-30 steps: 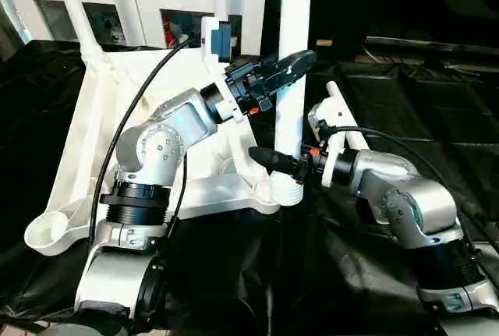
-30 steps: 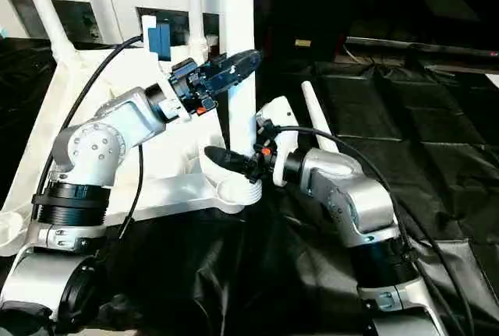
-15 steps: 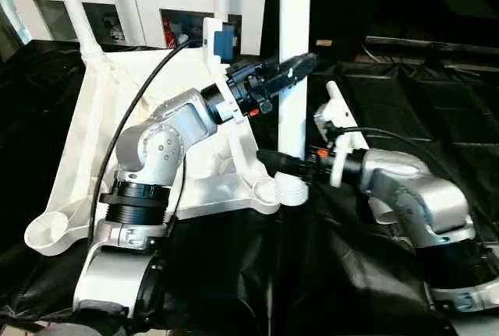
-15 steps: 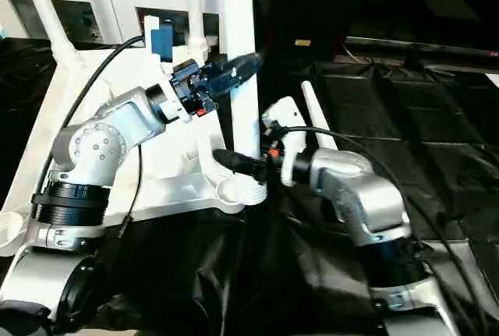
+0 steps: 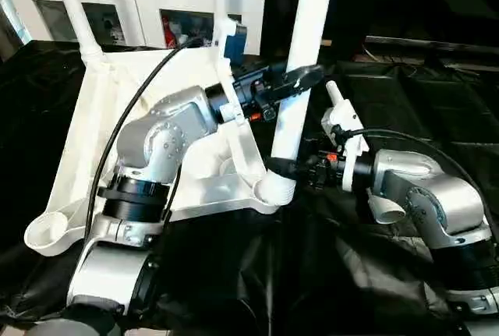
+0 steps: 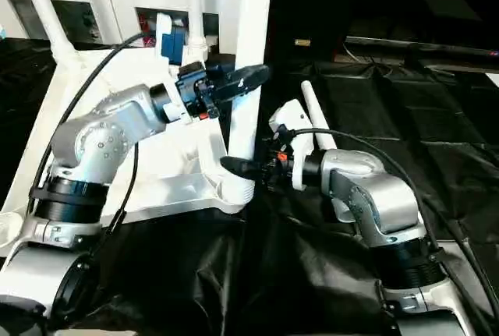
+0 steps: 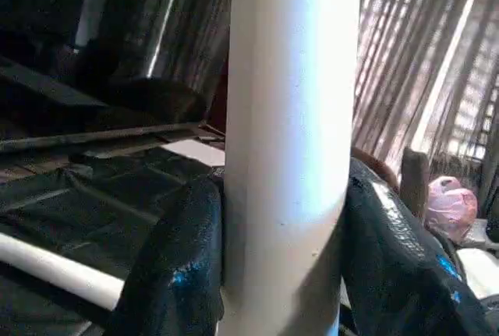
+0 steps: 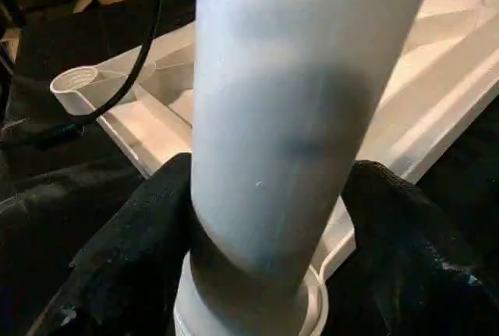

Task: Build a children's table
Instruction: Pick table leg

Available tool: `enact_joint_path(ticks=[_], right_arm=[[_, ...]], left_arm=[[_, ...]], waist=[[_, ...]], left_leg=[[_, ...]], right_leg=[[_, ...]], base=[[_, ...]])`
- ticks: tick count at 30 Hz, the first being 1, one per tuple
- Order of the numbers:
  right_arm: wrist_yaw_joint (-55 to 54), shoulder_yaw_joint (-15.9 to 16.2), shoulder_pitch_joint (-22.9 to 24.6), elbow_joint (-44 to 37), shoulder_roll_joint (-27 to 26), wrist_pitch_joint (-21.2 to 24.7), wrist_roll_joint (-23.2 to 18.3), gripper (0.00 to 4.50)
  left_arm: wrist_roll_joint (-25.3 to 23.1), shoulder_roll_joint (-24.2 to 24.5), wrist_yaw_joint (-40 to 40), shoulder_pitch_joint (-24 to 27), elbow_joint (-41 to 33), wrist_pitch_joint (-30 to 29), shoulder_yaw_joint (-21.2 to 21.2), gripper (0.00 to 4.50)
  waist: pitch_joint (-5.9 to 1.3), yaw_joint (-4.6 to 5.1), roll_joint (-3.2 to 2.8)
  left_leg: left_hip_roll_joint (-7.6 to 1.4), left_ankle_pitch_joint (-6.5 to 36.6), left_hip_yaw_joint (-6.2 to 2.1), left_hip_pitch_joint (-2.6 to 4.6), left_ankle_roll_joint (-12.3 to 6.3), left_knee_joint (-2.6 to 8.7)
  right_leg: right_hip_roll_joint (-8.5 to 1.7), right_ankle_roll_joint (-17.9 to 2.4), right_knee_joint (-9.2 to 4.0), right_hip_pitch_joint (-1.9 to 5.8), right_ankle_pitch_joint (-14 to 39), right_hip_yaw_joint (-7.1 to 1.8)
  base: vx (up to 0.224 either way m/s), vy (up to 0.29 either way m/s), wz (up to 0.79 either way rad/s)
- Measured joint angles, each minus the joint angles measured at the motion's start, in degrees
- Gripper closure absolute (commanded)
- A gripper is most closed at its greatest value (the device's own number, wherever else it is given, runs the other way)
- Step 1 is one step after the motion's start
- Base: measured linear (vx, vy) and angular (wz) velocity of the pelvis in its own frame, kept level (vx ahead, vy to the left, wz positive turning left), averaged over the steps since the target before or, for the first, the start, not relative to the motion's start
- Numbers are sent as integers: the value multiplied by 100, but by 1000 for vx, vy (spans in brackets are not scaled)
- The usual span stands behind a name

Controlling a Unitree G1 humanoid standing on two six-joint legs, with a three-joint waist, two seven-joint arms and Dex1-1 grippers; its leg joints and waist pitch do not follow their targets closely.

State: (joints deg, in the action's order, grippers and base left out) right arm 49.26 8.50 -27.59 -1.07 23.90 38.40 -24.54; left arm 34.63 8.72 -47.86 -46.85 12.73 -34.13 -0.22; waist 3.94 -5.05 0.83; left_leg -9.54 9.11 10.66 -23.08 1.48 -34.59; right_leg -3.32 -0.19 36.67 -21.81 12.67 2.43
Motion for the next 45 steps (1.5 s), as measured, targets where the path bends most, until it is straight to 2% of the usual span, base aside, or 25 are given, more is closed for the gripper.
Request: enact_joint_path(ticks=[18, 19, 24, 25, 28, 34, 37, 38, 39, 45], right_arm=[[-7, 105, 0, 22, -24, 20, 57, 132], [-7, 106, 0, 23, -26, 20, 57, 161], [4, 127, 0, 24, -71, 20, 49, 182], [5, 128, 0, 25, -71, 20, 49, 209], [11, 146, 0, 29, -73, 20, 45, 234], [12, 143, -1, 80, -84, 20, 41, 259], [11, 143, -3, 103, -97, 18, 40, 260], [11, 143, -3, 109, -102, 19, 34, 205], [10, 143, -3, 115, -108, 19, 31, 191], [-5, 174, -2, 131, -107, 19, 65, 191]], left_arm=[[0, -15, -143, 2, -81, -49, -82, 273], [0, -15, -146, 3, -81, -49, -82, 273], [-1, -7, -151, 4, -81, -49, -82, 273], [-1, -7, -151, 4, -81, -49, -82, 273], [-2, 1, -153, 5, -81, -48, -79, 273], [-7, 12, -181, 10, -85, -58, -82, 273], [-19, 13, -181, 10, -82, -63, -82, 273], [-27, 14, -182, 10, -81, -64, -82, 273], [-38, 15, -184, 10, -81, -64, -82, 273], [-50, 12, -192, 10, -79, -64, -82, 273]], waist=[[0, -2, 0], [0, -3, 0], [0, -4, 0], [0, -5, 0], [0, -3, 0], [0, -5, 0], [0, -4, 0], [0, -4, 0], [0, -4, 0], [0, -4, 0]], left_leg=[[0, 0, 1, 0, 0, 0], [0, 0, 1, 0, 0, 0], [0, 0, 2, 0, 0, 0], [0, 0, 2, 0, 0, 0], [0, 0, 2, 0, 0, 0], [0, 0, 2, 0, 0, -1], [0, 0, 2, 0, 0, -1], [-1, 0, 2, 0, 0, 0], [0, 0, 2, 0, 0, -1], [-1, 0, 2, 0, 0, -1]], right_leg=[[0, 0, 0, 0, 0, 0], [0, 0, 0, 0, 0, 0], [0, 0, 0, 0, 0, 0], [0, 0, 0, 0, 0, 0], [0, 0, 0, 0, 0, 0], [0, 0, 0, 0, 0, 0], [0, 0, 0, 0, 0, 0], [0, 0, 0, 0, 0, 0], [0, 0, 0, 0, 0, 0], [0, 0, 0, 0, 0, 0]], base=[[0, 0, 0], [0, 0, 0], [0, 0, 0], [0, 0, 0], [0, 0, 0], [0, 0, 0], [0, 0, 0], [0, 0, 0], [0, 0, 0], [0, 0, 0]])
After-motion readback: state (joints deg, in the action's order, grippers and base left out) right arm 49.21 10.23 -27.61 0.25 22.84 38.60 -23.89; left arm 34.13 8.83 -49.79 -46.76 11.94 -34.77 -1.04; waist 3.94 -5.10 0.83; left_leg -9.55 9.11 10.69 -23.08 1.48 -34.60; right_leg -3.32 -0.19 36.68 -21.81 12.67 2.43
